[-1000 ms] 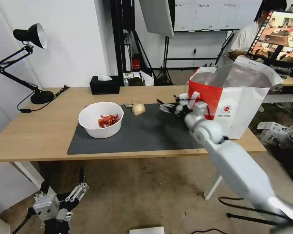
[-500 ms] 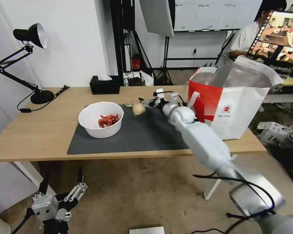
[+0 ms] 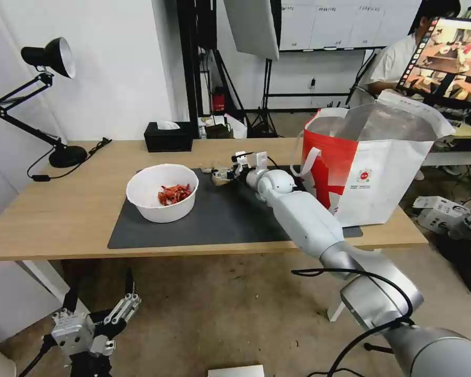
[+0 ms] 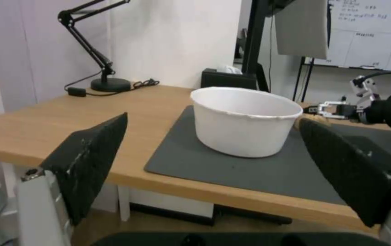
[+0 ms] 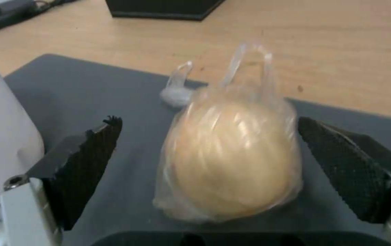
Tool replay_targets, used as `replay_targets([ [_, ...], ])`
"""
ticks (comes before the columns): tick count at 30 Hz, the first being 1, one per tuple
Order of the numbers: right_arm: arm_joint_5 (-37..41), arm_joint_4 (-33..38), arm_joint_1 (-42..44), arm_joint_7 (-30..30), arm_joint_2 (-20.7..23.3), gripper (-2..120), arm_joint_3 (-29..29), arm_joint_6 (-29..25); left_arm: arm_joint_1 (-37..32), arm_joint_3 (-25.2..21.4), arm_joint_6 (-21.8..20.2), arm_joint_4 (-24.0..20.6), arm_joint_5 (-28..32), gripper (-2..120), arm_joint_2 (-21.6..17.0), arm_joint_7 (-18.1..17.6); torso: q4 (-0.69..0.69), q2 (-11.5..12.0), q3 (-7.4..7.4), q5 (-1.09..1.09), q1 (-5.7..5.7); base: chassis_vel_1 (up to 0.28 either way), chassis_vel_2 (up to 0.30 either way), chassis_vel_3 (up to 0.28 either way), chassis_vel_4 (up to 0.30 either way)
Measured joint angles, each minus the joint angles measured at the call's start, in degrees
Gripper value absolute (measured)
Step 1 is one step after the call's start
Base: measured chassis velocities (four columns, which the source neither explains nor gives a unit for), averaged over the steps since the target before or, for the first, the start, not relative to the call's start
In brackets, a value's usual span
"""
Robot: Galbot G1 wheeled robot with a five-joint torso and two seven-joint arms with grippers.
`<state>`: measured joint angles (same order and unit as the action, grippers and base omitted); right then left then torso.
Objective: Pick up the trash from the table and place it into the takeout bag.
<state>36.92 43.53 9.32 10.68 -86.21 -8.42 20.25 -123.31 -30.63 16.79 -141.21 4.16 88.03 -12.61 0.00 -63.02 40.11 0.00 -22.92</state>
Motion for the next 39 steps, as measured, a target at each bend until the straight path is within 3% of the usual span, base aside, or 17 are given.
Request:
replay_targets([
  [5,-0.2,-0.9,0.1,-0.9,-0.9,83,0.2,0.1,0.0,0.0,0.0,0.0,-0.1,100,0.0,0.0,0.0,0.0,0.0,0.0,0.0,0.0,0.0,0.0,0.0],
  [7,-0.8,-1.4,0.1,-1.3,-1.3,72,0.4,0.1,0.0,0.0,0.0,-0.3,-0.1,100,0.0,0.0,0.0,0.0,0.0,0.0,0.0,0.0,0.0,0.0,0.0],
  [9,-0.9,-1.5,0.1,-1.4,-1.4,72,0.4,0.1,0.0,0.0,0.0,-0.3,-0.1,100,0.0,0.0,0.0,0.0,0.0,0.0,0.0,0.0,0.0,0.0,0.0],
  [15,-2.3,-2.7,-0.2,-2.1,-2.2,44,1.2,-0.1,-0.2,0.0,0.1,-0.8,-0.3,100,0.0,0.0,-0.01,0.0,0.0,0.0,0.0,0.0,0.0,0.0,0.0],
  [27,-2.6,-1.6,0.7,-5.0,-1.8,3,1.8,-0.4,-0.3,0.3,0.2,-1.3,-0.8,100,0.2,0.0,0.0,0.0,-0.01,0.01,0.0,0.0,0.0,0.0,0.0],
  [37,-1.9,5.7,0.3,-8.6,0.3,1,3.4,-1.3,-0.2,0.4,0.2,-1.3,-1.0,100,-0.2,0.0,0.0,0.0,0.0,0.01,0.0,0.0,0.0,0.0,0.0],
  [39,0.9,12.8,-1.8,-10.9,2.7,1,3.3,0.2,-0.2,0.6,0.2,-1.3,-1.0,100,-0.6,0.0,0.0,0.0,0.0,0.01,0.0,0.0,0.0,0.0,0.0],
])
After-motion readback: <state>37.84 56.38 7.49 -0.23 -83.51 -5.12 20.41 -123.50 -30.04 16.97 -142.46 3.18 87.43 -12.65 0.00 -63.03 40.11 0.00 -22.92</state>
